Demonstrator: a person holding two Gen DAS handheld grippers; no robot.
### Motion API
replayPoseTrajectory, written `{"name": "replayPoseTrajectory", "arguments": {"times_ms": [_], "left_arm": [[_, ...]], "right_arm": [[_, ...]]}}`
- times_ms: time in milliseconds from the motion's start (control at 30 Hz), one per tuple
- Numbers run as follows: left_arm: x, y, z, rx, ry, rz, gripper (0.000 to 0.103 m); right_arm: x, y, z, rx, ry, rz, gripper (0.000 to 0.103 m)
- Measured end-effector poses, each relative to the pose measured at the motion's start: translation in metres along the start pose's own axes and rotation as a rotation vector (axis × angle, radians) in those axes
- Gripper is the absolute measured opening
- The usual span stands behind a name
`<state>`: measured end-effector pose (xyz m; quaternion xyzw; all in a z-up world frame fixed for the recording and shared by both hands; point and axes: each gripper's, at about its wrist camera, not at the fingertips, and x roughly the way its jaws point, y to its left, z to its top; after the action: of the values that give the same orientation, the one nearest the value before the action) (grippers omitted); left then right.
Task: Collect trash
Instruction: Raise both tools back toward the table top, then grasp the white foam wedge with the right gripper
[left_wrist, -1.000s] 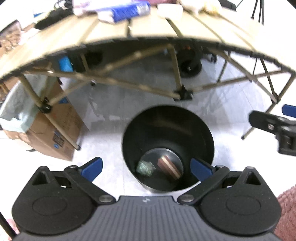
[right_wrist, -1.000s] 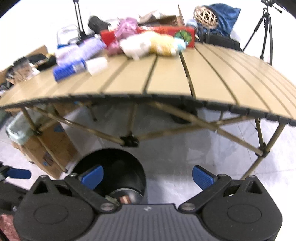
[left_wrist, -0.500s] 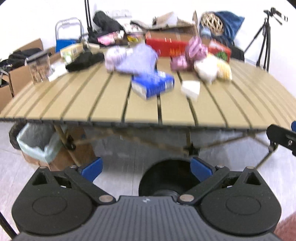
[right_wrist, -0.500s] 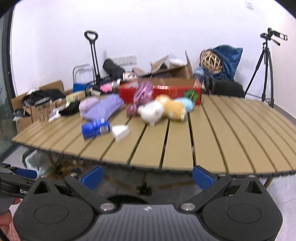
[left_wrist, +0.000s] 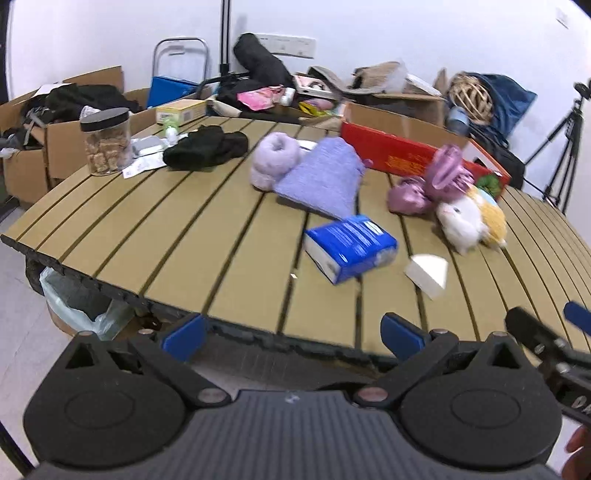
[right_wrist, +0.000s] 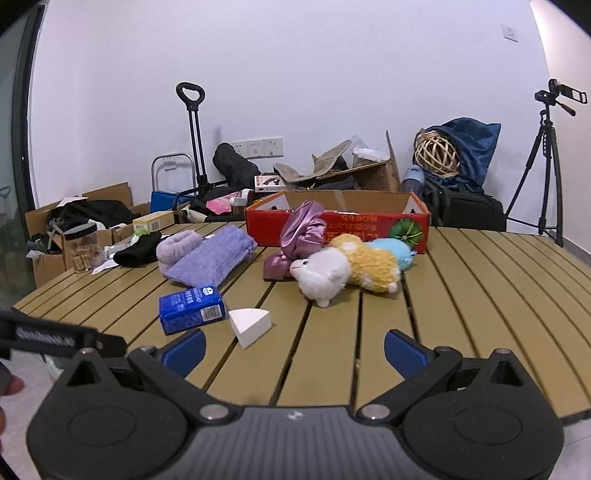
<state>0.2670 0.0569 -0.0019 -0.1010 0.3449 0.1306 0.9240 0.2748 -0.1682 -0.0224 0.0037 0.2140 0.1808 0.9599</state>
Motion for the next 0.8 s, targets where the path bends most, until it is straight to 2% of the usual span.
{"name": "replayPoseTrajectory", "arguments": {"times_ms": [167,267,367,433,567,633,667,733,800], "left_arm": [[0.011,0.005,0.017,-0.029,-0.020,0.032,0.103],[0.017,0.010,0.018,-0.041,-0.022,0.047,0.103],[0.023,0.013,0.017,-0.043,-0.011,0.055,0.103],[0.026,0.015,0.017,-0.039,-0.009,0.063,0.103],[0.033,0.017,0.017,-0.038,-0.001,0.065,0.103],[0.036,0.017,0.017,-0.035,0.000,0.066,0.103],[0.036,0.017,0.017,-0.033,-0.001,0.068,0.103],[0.037,0.017,0.016,-0.033,-0.002,0.069,0.103],[0.037,0.018,0.016,-0.034,-0.003,0.070,0.103]], "right_arm": [[0.034,0.010,-0.001,-0.026,-0.034,0.020,0.103],[0.052,0.018,-0.001,-0.070,-0.038,-0.002,0.102],[0.068,0.026,0.000,-0.095,-0.020,0.009,0.097],[0.076,0.031,-0.001,-0.106,-0.018,0.013,0.086],[0.092,0.036,-0.003,-0.109,0.004,0.038,0.073],[0.096,0.038,-0.005,-0.110,0.012,0.053,0.059],[0.098,0.040,-0.005,-0.112,0.014,0.060,0.055],[0.102,0.043,-0.006,-0.117,0.016,0.080,0.039],[0.104,0.044,-0.006,-0.120,0.017,0.085,0.034]]}}
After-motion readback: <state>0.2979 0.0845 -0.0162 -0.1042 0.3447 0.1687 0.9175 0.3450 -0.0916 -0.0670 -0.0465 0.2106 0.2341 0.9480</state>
